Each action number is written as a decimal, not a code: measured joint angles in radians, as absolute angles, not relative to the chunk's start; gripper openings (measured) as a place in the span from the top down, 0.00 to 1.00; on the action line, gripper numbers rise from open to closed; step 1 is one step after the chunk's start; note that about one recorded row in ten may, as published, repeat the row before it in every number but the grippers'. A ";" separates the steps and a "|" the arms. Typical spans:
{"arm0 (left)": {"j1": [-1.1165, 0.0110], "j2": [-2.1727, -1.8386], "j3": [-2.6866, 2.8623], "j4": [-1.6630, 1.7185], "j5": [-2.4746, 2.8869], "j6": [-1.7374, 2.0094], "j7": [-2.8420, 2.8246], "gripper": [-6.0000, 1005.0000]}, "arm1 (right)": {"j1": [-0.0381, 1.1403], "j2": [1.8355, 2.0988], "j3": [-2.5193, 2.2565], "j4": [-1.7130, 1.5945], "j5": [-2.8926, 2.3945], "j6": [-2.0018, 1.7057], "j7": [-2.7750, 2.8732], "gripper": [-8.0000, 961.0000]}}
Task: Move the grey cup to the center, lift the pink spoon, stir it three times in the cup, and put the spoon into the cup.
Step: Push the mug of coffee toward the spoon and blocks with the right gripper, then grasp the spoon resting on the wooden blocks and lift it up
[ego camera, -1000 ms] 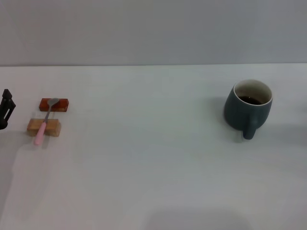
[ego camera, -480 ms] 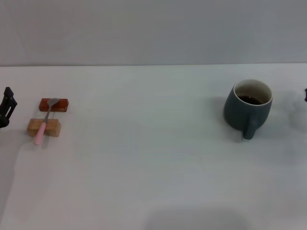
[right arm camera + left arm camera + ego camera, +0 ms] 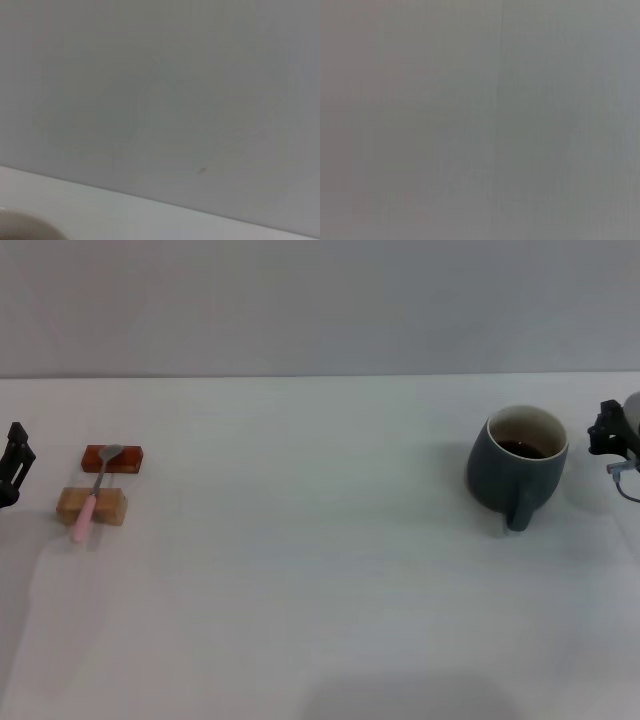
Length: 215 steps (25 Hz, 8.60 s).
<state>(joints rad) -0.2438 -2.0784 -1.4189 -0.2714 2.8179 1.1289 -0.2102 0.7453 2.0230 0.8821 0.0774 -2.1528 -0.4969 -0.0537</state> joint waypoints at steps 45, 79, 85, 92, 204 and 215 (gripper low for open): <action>-0.235 -2.078 -1.419 -0.270 2.818 1.130 -0.210 0.17 | 0.793 2.078 0.852 0.241 -2.301 -0.412 -0.054 0.99; -0.238 -2.078 -1.419 -0.261 2.818 1.126 -0.210 0.17 | 0.841 2.091 0.702 0.395 -2.293 -0.333 -0.041 0.99; -0.239 -2.078 -1.419 -0.261 2.818 1.124 -0.210 0.17 | 0.831 2.093 0.697 0.406 -2.293 -0.347 -0.042 0.99; -0.236 -2.078 -1.419 -0.261 2.818 1.123 -0.206 0.17 | 0.731 2.082 0.754 0.364 -2.293 -0.504 -0.052 0.99; -0.201 -2.078 -1.087 -0.310 2.723 0.944 -0.156 0.60 | 0.164 2.082 0.936 0.299 -2.132 -1.338 -0.094 0.99; -0.201 -2.078 -1.088 -0.309 2.711 0.940 -0.156 0.75 | 0.164 2.082 0.936 0.299 -2.132 -1.338 -0.094 0.99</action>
<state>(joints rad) -0.2009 -2.0780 -1.0884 -0.3089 2.7111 0.9397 -0.1555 0.1641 2.0815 0.9357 0.2991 -2.1321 -1.3376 -0.0935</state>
